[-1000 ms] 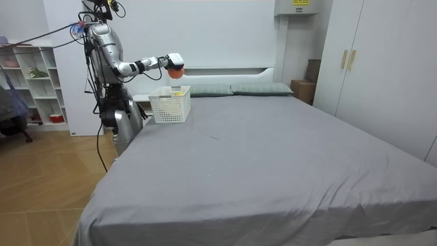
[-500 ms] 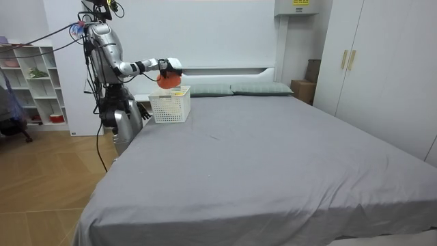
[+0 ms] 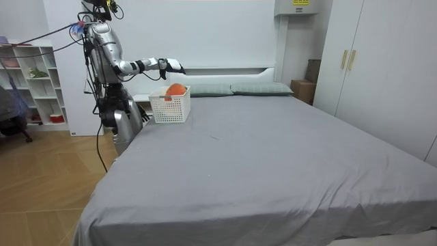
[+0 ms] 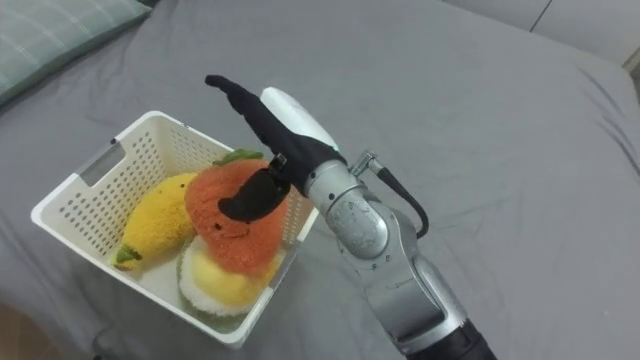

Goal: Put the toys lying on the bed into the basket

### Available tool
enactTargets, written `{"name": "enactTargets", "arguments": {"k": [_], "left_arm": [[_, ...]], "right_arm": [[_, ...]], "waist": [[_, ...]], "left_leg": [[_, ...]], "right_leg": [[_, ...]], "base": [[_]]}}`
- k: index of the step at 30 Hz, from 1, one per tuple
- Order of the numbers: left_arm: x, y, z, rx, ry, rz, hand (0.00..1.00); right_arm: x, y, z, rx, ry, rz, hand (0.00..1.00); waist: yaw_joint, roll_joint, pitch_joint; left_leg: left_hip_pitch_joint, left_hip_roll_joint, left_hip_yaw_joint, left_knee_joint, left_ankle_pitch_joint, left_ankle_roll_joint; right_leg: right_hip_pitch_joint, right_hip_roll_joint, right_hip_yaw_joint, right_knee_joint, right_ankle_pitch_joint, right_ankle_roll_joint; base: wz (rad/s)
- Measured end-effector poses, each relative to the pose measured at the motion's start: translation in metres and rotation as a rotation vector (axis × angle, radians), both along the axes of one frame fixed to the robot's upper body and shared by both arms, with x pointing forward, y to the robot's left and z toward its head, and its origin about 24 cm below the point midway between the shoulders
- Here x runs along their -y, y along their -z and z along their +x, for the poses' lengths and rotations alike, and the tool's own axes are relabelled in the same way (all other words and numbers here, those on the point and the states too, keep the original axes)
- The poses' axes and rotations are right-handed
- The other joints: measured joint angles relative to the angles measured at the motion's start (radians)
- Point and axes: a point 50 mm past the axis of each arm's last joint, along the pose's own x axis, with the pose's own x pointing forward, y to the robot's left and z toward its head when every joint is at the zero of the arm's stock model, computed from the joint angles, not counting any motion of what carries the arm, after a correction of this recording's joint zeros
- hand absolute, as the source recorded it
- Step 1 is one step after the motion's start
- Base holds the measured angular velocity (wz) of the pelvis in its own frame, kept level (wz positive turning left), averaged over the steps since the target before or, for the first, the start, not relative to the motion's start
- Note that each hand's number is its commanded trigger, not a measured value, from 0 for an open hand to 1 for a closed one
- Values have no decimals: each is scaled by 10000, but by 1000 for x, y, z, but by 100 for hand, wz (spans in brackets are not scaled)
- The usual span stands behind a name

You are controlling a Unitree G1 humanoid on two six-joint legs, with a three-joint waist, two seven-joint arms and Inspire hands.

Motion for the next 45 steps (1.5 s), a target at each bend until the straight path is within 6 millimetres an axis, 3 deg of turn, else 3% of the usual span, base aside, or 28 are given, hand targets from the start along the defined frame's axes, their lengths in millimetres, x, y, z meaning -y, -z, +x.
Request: {"name": "enactTargets", "arguments": {"k": [10,17,20,22,23,25,29,33,37,45], "left_arm": [[0,0,1,34,9,19,0],[1,0,0,42,-91,-26,0],[-2,0,-3,13,-439,-36,0],[-6,2,-11,-167,-725,7,0],[-8,3,-14,-261,-804,26,0],[-11,4,-26,-507,-1010,112,0],[-11,4,-29,-547,-1045,102,0],[-14,4,-35,-355,-1435,89,0],[-16,4,-39,-394,-1578,124,0],[-21,4,-53,-662,-1899,249,0]], "right_arm": [[2,-1,1,105,199,109,0],[9,-3,4,-50,561,755,0],[25,-5,8,114,1273,1065,0],[42,-3,9,272,2164,1391,0],[46,-2,8,261,2395,1490,0],[62,8,4,-78,3214,2014,0],[86,18,-2,-338,4350,2358,0],[119,32,-17,-525,5900,2921,0],[145,39,-29,-443,7292,2888,0],[188,53,-45,-369,9697,3842,0]], "waist": [[-13,111,74],[-172,125,48],[-360,186,22],[-575,255,-79],[-640,301,-84],[-1046,400,-111],[-1472,555,-146],[-1934,648,-239],[-2431,673,-222],[-3046,716,-173]], "left_leg": [[-24,-2,-19,8,-1,0],[-1,-4,-11,17,0,1],[24,-3,14,38,0,1],[69,2,78,28,0,2],[92,7,105,23,0,2],[234,21,179,-21,-6,10],[237,53,358,-29,-7,8],[423,103,617,-170,-10,6],[464,161,874,-193,-60,17],[563,264,1265,-195,-142,-6]], "right_leg": [[-34,1,-5,-7,0,0],[-17,-3,-46,-7,1,-1],[-2,-7,-5,-2,2,-3],[26,-14,10,2,5,-2],[39,-12,21,-1,5,-2],[151,-9,98,-4,4,-2],[109,5,286,13,5,-2],[153,51,552,31,10,-10],[66,100,796,79,25,-12],[-84,188,1163,165,45,-35]], "base": [[0],[0],[0],[-6],[-8],[-9],[-15],[-19],[-20],[-16]]}}
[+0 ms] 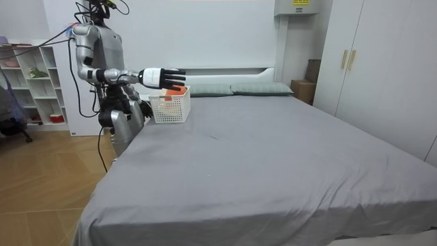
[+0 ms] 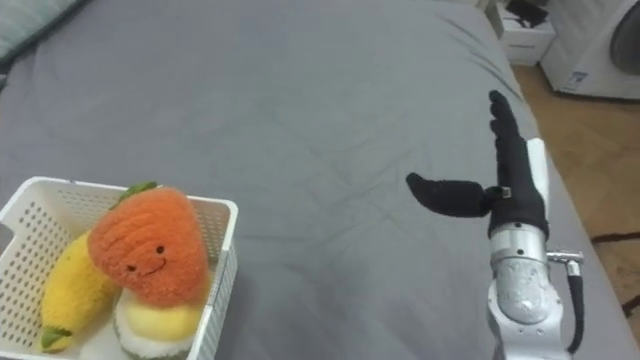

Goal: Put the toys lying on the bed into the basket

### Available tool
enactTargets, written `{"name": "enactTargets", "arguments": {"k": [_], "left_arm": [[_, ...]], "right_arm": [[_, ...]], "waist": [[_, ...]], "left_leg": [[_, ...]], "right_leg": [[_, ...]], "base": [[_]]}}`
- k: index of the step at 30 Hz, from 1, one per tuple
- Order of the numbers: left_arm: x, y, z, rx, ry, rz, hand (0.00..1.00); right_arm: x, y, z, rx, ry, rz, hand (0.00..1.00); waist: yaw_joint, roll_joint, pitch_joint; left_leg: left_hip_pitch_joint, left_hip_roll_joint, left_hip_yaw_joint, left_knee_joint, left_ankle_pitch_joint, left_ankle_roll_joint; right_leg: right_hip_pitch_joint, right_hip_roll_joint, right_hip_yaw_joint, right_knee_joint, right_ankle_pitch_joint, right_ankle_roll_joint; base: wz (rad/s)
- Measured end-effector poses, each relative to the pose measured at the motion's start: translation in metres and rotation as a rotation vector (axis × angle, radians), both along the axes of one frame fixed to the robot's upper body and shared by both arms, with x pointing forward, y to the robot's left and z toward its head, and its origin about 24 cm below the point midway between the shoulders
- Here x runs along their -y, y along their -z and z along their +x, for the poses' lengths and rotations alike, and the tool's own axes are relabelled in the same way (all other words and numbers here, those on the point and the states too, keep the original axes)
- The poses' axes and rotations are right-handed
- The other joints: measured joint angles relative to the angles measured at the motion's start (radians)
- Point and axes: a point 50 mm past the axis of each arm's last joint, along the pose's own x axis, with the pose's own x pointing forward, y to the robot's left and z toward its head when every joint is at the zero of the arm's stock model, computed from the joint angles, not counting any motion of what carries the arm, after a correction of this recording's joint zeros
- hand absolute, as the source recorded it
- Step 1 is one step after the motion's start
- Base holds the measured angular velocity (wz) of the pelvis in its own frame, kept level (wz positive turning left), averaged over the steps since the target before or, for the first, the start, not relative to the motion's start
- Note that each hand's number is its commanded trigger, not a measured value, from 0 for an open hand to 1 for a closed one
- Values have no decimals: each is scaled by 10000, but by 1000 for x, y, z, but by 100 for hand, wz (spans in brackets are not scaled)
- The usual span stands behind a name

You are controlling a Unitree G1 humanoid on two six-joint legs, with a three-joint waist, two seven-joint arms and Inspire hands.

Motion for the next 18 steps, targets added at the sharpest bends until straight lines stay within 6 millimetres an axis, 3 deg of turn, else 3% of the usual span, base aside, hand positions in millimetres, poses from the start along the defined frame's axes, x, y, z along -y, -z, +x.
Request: {"name": "enactTargets", "arguments": {"k": [5,14,18], "left_arm": [[-2,0,-5,-135,-177,294,0],[-5,1,-19,-384,-1051,493,0],[-6,1,-21,-347,-1363,469,0]], "right_arm": [[16,24,-20,-687,1108,570,0],[37,105,-74,-3314,3866,4039,0],[42,147,-120,-4566,6031,6101,0]], "waist": [[-294,-24,-4],[-464,-42,25],[-549,15,34]], "left_leg": [[5,105,348,-68,-20,-32],[170,303,976,-131,-127,-182],[189,340,1083,-112,-126,-189]], "right_leg": [[-140,102,277,13,65,-58],[-293,308,887,-5,125,-141],[-292,331,1018,-15,126,-172]], "base": [[-20],[-22],[-5]]}}
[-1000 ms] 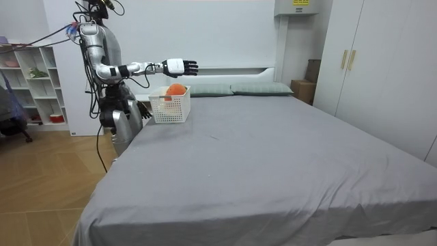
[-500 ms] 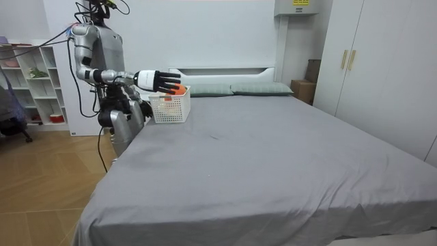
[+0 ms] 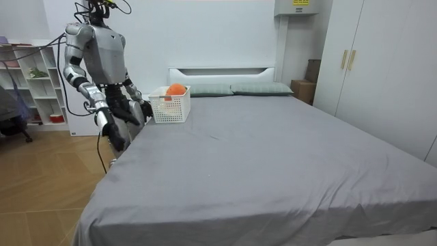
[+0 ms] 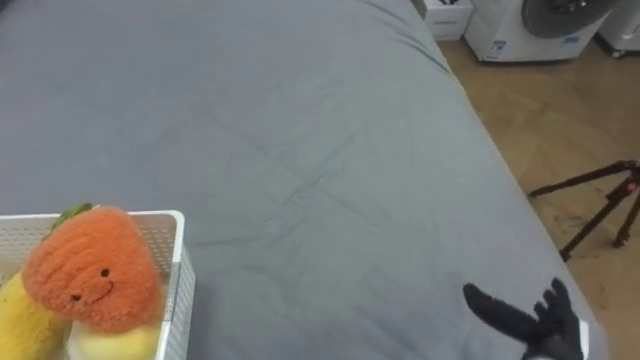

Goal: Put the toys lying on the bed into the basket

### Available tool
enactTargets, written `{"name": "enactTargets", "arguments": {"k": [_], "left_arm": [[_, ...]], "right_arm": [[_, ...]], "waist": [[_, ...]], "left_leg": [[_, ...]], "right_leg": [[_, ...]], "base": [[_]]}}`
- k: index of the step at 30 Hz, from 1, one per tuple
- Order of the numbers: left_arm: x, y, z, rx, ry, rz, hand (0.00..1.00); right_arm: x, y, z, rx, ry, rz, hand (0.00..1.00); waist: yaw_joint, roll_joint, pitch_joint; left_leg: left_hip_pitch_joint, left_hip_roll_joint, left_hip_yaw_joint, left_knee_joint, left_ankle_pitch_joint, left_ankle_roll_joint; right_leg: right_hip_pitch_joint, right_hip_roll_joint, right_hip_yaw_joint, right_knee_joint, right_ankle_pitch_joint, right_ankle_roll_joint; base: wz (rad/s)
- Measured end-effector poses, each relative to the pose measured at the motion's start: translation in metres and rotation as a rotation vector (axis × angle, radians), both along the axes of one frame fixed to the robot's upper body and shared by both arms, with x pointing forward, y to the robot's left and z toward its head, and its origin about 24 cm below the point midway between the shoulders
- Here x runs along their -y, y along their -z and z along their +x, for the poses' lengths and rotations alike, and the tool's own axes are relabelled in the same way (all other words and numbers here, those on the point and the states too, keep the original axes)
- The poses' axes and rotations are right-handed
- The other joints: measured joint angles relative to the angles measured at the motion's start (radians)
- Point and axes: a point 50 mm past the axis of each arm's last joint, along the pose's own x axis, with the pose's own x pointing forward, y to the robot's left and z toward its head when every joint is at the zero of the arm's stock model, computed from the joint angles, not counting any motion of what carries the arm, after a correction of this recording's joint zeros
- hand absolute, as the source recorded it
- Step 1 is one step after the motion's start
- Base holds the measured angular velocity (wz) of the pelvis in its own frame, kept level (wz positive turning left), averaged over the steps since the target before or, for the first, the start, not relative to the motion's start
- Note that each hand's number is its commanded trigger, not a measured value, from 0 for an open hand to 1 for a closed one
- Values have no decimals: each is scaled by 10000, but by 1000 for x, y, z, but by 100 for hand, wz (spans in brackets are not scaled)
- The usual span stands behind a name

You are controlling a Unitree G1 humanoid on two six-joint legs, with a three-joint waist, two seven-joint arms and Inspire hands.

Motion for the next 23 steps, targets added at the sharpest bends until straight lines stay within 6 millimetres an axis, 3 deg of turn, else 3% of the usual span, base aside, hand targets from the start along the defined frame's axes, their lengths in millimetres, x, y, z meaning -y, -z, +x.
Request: {"name": "enactTargets", "arguments": {"k": [4,7,10,15,23], "left_arm": [[0,1,-4,-61,-166,-49,0],[2,2,-5,-148,-180,-169,0],[2,3,-7,-200,-183,-379,0],[2,4,-9,-281,-151,-586,0],[1,4,-6,-689,388,-528,0]], "right_arm": [[-9,39,-67,-2229,2081,1476,0],[-22,53,-104,-3564,2633,2158,0],[-32,59,-126,-4390,2448,2582,0],[-43,64,-140,-5385,1104,3188,0],[-49,68,-136,-8140,-4040,3144,0]], "waist": [[-206,83,-6],[-297,168,-6],[-275,230,10],[-188,280,-26],[10,209,-74]], "left_leg": [[14,-27,-157,9,0,-5],[18,-28,-131,1,-3,-7],[13,-37,-128,-28,-9,-13],[90,-36,-150,-5,-10,-15],[134,-43,-174,-1,-9,-14]], "right_leg": [[60,15,-46,10,-52,-4],[28,4,-29,6,-86,-6],[26,7,-5,43,-111,-1],[113,-15,-150,38,-133,-15],[134,-23,-231,48,-133,-17]], "base": [[8],[-2],[0],[0],[0]]}}
